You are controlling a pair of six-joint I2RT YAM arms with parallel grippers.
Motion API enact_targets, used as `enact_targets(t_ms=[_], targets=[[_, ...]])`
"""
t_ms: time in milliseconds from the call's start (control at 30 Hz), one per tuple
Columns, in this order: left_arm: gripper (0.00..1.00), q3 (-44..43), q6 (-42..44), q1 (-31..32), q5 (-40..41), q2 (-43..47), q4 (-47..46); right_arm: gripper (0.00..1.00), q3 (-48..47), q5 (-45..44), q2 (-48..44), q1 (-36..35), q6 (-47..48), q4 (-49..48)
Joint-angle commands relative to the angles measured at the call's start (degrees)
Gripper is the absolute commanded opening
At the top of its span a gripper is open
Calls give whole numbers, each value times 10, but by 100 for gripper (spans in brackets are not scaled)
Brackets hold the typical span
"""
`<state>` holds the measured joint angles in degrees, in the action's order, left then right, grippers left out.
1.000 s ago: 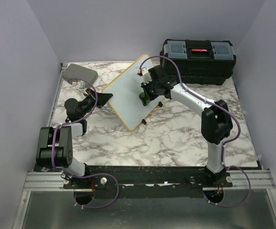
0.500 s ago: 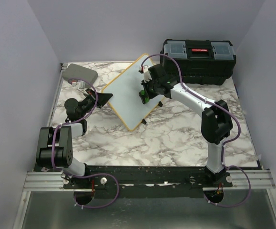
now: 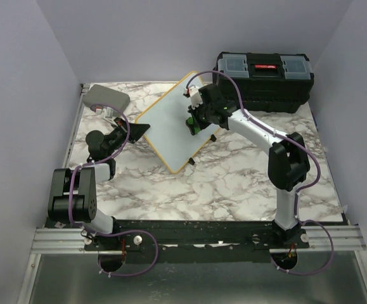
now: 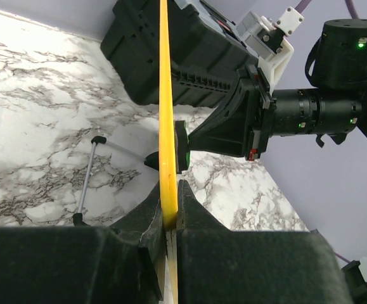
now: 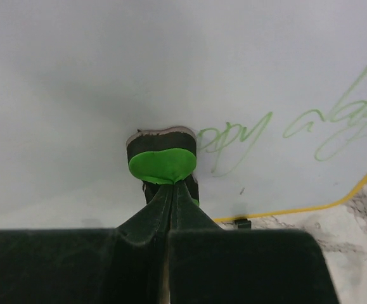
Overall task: Erase the whiteboard
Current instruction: Erase the whiteboard at the whiteboard stand.
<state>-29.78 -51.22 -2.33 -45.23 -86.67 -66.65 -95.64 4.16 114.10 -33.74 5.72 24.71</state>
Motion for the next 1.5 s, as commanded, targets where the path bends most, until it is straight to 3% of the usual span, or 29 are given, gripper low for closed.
enact_targets(t_ms=[0, 67, 167, 367, 500, 667, 833, 1000, 1167, 1300, 1467], targets=[[0, -6, 7, 15, -54, 3, 1, 1, -16, 194, 28, 3, 67, 62], [0, -6, 6, 15, -54, 3, 0, 1, -19, 222, 33, 3, 65, 68], [0, -6, 8, 16, -53, 6, 2, 1, -20, 182, 30, 3, 44, 48], [0, -7, 7, 16, -54, 5, 2, 1, -18, -69, 32, 6, -3, -9], [0, -8, 6, 15, -53, 3, 1, 1, -16, -133, 35, 9, 3, -20], [0, -8, 6, 15, -54, 4, 0, 1, -9, -118, 35, 9, 22, -12], [0, -8, 4, 15, -54, 1, -2, 1, -4, 117, 32, 9, 58, 35], [0, -6, 6, 15, -54, 5, 1, 1, -25, 180, 50, 9, 42, 48], [0, -6, 8, 16, -54, 8, 2, 1, -41, 161, 53, 19, -4, 30], [0, -6, 9, 15, -55, 7, 4, 1, -38, 25, 48, 26, -32, -13], [0, -6, 7, 15, -55, 6, 1, 1, -39, -39, 40, 30, -44, -55]])
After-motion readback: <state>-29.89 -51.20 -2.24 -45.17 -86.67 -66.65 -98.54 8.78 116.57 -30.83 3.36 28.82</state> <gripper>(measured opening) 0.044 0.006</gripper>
